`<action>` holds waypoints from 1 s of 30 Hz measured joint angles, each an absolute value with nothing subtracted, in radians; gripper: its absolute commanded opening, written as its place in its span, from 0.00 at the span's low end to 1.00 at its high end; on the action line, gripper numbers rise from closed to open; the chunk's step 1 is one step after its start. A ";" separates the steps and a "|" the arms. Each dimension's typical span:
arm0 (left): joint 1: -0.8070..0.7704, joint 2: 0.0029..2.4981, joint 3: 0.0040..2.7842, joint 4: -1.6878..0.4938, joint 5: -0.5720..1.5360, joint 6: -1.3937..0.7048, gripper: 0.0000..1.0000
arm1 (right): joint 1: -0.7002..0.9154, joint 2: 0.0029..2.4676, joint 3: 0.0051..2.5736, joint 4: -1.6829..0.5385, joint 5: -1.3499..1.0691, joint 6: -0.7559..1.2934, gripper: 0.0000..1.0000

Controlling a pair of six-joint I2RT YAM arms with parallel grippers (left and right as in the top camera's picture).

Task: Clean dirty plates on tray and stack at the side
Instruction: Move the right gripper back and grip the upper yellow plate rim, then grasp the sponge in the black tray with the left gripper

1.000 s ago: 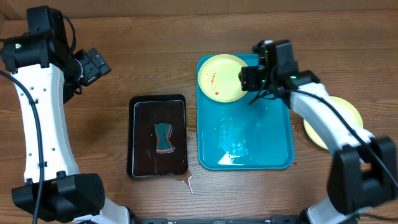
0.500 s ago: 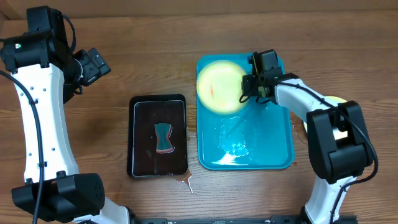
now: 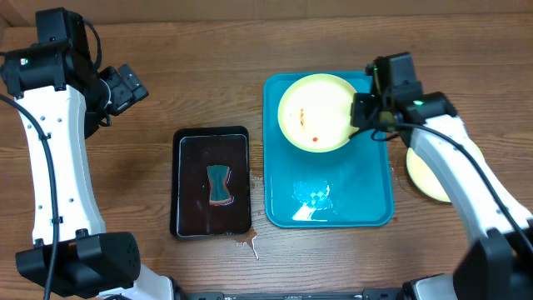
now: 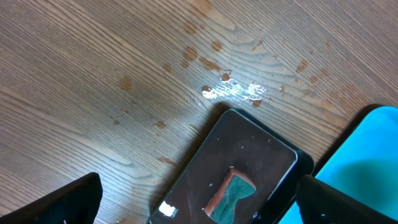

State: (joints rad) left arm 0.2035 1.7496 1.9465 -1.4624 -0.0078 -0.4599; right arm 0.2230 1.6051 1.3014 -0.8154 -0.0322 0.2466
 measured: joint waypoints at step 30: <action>0.149 1.750 1.944 -1.573 0.278 -0.332 0.73 | 0.296 1.583 1.060 -0.876 0.030 0.427 0.38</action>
